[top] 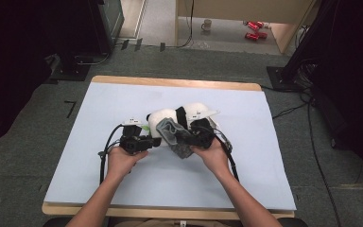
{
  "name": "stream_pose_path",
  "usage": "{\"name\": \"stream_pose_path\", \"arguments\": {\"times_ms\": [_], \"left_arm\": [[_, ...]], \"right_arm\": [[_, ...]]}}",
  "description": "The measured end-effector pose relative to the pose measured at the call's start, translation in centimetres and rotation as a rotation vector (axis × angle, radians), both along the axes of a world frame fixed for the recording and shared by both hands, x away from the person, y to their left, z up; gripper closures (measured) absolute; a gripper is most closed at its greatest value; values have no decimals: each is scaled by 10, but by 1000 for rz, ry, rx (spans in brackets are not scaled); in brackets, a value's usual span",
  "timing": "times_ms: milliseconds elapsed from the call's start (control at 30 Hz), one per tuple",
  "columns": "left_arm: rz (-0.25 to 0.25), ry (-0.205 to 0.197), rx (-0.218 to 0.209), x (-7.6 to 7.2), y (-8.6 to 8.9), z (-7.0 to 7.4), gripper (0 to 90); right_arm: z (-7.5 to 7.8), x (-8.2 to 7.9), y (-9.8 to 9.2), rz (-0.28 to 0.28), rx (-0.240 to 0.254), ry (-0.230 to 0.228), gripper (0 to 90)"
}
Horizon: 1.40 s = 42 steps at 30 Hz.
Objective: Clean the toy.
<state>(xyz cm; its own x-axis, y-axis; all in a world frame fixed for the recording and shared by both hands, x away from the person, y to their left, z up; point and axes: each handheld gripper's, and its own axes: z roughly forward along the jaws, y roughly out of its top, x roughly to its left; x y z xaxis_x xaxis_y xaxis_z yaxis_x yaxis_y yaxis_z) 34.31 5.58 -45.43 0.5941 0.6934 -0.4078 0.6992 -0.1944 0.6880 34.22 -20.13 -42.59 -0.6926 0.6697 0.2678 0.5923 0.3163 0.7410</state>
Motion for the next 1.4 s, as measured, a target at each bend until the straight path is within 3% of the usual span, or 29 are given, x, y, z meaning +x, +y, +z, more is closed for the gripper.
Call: {"name": "stream_pose_path", "arguments": {"times_ms": [67, 167, 333, 500, 667, 767, 833, 900, 1033, 1133, 1400], "left_arm": [[-8, -8, -16, 2, 4, -1, 686], [-20, -22, -3, 3, 3, -1, 689], [-21, 4, -29, 10, 11, -3, 689], [-20, -6, -15, 13, 12, -3, 689], [-27, -17, 3, 15, 10, -3, 688], [-19, -12, 6, 16, 11, -4, 688], [-13, 2, -10, 18, 13, -4, 688], [-13, 11, -20, 19, 14, -4, 688], [-10, 18, -33, 21, 14, -4, 688], [-6, 24, -33, 21, 14, -4, 688], [0, 28, -36, 20, 12, -3, 688]], "right_arm": [[1, 5, -13, -34, -7, 2, 798], [3, 10, -29, -64, 44, 50, 800], [11, 9, -47, -103, 49, 19, 800], [14, 10, -72, -180, 73, 22, 799], [0, 13, -94, -254, 56, -1, 799], [-7, 16, -105, -323, 19, 15, 802], [-13, 19, -114, -371, -13, 49, 803], [-13, 18, -123, -409, 27, 60, 803], [6, 10, -123, -393, 101, -2, 804], [18, 4, -112, -352, 115, -32, 804], [30, -6, -76, -236, 161, -28, 804]]}}
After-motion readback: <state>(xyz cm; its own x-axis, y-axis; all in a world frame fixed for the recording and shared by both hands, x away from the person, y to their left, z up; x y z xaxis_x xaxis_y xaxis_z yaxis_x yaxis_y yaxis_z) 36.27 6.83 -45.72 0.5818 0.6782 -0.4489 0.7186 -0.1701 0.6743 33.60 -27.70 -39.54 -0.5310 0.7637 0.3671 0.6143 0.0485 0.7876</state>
